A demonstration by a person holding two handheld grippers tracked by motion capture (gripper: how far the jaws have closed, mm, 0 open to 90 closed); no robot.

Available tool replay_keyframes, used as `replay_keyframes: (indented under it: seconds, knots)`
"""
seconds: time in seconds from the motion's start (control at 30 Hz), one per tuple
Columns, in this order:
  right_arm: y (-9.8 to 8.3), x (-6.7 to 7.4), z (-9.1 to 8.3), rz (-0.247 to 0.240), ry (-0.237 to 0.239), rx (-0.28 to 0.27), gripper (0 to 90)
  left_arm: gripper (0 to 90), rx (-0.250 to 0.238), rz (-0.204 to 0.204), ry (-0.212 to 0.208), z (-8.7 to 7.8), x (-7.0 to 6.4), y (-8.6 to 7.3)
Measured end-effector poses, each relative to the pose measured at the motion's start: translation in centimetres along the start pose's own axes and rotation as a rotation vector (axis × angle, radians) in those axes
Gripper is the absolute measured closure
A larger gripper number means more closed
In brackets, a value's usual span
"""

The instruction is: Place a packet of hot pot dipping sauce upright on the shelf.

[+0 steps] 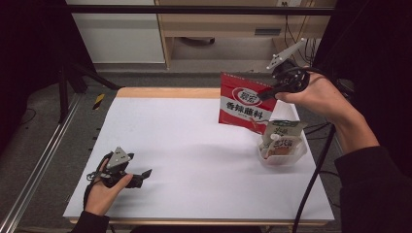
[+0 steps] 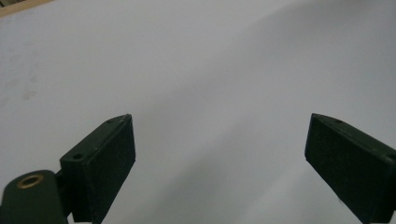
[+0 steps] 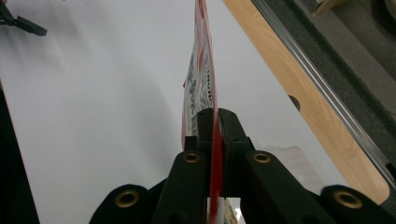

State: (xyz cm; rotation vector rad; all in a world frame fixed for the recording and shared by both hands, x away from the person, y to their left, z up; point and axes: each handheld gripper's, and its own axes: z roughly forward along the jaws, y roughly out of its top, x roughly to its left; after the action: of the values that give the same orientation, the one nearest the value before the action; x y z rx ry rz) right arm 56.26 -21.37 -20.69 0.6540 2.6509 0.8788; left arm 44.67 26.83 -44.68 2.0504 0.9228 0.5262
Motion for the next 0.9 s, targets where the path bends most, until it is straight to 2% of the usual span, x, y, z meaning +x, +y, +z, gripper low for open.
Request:
replay_keyframes:
  seconds: [0.4,0.57,0.9]
  knots:
    - [-1.2,-2.7,-1.9,0.065,-0.074,-0.047,89.9,8.5,-0.006,0.000,0.005,0.0,-0.1,0.1]
    - [-1.6,-3.7,-2.5,0.100,-0.084,-0.077,89.9,8.5,-0.012,-0.002,0.006,-0.1,0.1,0.2]
    - [-0.2,-3.3,-2.6,0.077,-0.085,-0.112,89.9,8.5,-0.009,0.003,0.006,-0.1,0.0,0.2]
